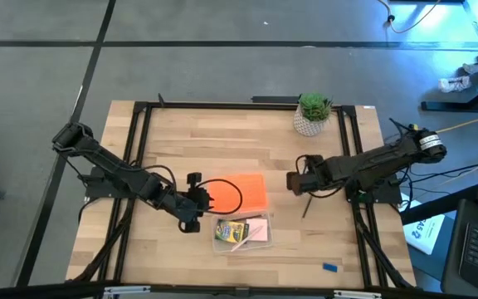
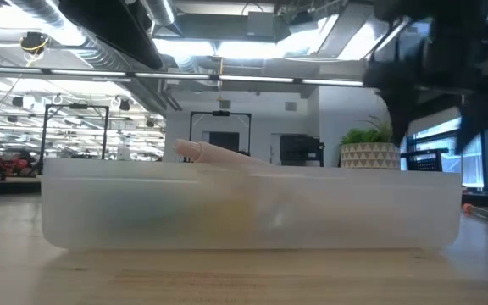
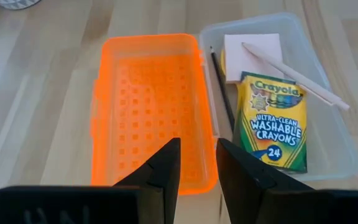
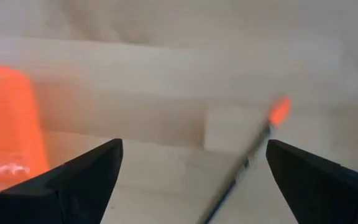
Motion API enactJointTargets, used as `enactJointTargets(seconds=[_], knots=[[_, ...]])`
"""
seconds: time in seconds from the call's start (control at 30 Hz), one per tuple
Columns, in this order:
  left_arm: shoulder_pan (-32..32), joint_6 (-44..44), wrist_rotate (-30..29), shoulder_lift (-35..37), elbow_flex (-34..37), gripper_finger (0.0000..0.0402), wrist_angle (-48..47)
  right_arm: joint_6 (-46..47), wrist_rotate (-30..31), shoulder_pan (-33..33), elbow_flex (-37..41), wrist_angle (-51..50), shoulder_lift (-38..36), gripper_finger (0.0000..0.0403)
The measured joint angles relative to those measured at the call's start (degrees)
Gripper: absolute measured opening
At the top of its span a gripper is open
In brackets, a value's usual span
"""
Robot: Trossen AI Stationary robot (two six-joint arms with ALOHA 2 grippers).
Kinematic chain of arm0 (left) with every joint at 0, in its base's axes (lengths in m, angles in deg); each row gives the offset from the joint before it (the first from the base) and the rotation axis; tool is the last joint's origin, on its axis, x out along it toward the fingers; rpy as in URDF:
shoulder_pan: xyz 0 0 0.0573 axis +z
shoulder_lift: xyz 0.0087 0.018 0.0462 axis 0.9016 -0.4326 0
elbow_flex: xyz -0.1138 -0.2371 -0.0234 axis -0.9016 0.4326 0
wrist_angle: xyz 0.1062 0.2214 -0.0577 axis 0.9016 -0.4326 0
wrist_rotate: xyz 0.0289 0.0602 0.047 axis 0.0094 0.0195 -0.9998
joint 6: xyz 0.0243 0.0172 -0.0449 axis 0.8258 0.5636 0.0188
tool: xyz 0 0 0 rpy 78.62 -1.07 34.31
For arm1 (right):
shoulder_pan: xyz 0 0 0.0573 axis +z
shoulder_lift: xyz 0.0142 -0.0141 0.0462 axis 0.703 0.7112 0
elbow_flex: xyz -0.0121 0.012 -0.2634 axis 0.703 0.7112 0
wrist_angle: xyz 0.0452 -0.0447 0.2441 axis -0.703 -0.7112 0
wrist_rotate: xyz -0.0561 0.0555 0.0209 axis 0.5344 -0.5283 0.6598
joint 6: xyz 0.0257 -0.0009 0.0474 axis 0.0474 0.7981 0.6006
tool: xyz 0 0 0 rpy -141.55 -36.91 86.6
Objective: Pack school essentials
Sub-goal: Put the black pencil into the supply box
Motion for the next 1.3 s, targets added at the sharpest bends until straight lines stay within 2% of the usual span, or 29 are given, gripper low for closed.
enactJointTargets(seconds=[0.13,0.37,0.47,0.9,1.3], knots=[[0.38,0.42,0.01,0.00,0.00,0.0096,0.03,10.29,-3.23,1.29,3.47,-0.07,0.43,0.0398],[3.05,2.37,-0.09,0.00,0.00,0.0096,0.48,22.47,-3.61,0.56,6.98,-0.48,0.43,0.0398],[4.61,3.48,-0.11,0.00,0.00,0.0096,0.55,26.68,-6.41,-0.59,9.10,-0.47,0.43,0.0398],[9.11,3.51,0.39,0.00,0.00,0.0096,0.55,26.34,-8.16,-6.68,19.76,11.79,0.18,0.0398],[9.11,3.50,0.51,0.00,0.00,0.0096,0.55,24.01,-8.48,-7.89,19.63,11.87,0.32,0.0398]])
